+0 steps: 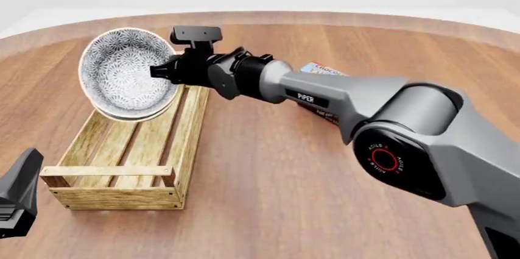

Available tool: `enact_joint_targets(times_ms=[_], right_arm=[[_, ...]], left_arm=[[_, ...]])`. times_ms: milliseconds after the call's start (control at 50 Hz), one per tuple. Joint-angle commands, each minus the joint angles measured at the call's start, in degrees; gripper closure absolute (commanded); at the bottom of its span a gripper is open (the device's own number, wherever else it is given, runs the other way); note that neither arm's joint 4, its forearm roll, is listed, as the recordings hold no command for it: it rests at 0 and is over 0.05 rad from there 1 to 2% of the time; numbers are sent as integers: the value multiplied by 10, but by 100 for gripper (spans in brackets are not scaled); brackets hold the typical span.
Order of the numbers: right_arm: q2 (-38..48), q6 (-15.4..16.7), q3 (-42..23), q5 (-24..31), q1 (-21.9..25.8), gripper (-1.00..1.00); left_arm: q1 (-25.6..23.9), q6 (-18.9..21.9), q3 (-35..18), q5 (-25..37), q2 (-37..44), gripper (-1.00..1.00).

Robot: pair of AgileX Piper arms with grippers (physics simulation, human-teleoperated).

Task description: Stack the left bowl on the right bowl and place them in the tray.

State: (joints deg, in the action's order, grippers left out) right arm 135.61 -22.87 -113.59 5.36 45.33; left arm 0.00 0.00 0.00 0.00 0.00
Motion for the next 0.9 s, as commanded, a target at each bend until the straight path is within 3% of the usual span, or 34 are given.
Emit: enact_joint_targets(times_ms=[20, 900], right_arm=[[8, -6, -7, -6, 1, 100], [47, -10, -2, -4, 6, 100]], left_arm=[[0, 0, 0, 0, 0, -100], [0, 0, 0, 0, 0, -100]])
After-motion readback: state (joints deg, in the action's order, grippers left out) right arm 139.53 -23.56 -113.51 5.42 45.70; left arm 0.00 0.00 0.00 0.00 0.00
